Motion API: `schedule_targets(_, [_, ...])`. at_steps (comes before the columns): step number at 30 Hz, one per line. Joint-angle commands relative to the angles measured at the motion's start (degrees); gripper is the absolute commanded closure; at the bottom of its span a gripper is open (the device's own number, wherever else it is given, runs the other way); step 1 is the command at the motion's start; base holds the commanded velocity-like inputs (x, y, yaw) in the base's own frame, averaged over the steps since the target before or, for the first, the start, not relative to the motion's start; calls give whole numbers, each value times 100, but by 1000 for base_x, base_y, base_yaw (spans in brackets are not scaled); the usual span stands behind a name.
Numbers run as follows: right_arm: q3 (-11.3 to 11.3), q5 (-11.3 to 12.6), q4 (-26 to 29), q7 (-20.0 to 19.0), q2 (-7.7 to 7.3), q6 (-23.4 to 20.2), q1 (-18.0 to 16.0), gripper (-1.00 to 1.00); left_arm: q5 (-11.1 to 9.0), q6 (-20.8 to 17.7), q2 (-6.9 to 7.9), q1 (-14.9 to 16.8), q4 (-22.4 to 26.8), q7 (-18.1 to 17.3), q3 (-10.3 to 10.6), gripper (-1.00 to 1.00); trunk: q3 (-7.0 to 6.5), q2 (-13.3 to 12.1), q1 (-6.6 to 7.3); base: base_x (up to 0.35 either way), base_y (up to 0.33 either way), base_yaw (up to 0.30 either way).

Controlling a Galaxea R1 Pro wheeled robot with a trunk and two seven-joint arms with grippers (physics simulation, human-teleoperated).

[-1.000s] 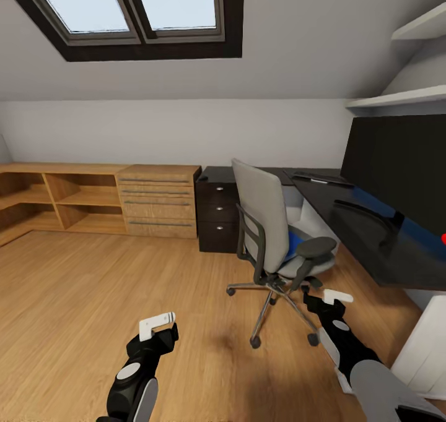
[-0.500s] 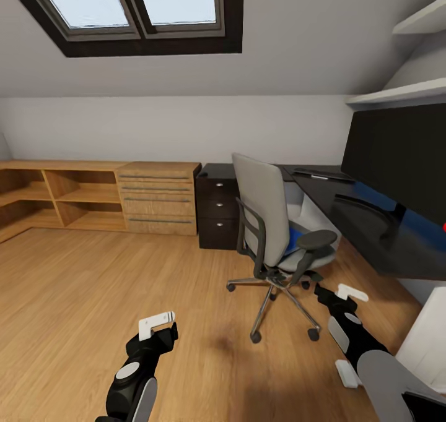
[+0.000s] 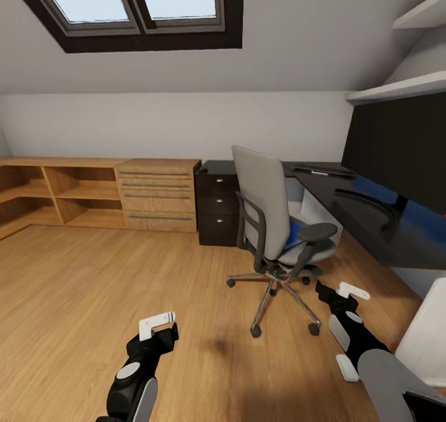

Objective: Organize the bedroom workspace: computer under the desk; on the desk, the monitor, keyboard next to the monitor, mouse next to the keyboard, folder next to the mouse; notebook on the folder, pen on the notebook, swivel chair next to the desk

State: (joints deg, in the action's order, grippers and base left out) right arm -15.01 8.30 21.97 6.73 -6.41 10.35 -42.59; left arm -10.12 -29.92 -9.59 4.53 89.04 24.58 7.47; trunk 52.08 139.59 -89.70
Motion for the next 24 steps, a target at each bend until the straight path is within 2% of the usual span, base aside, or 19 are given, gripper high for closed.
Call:
schedule_targets(1, [7, 59, 34, 1, -1, 28, -4, -100, -57, -13, 1, 4, -6, 55, 9, -100, 24, 44, -21, 0, 0, 0])
schedule_targets(7, [8, 79, 524, 21, 36, -21, 14, -100, -43, -5, -7, 4, -158, 56, 26, -100, 132, 285, -153, 0, 0, 0])
schedule_targets(19, [7, 64, 546, 14, 26, 0, 22, -100, -38, 2, 4, 4, -259, 48, 33, -100, 132, 285, -153, 2, 0, 0])
schedule_targets(24, [7, 59, 545, 13, 26, 3, 22, -100, -31, 9, 7, 4, -338, 42, 35, -100, 132, 285, -153, 155, 0, 0])
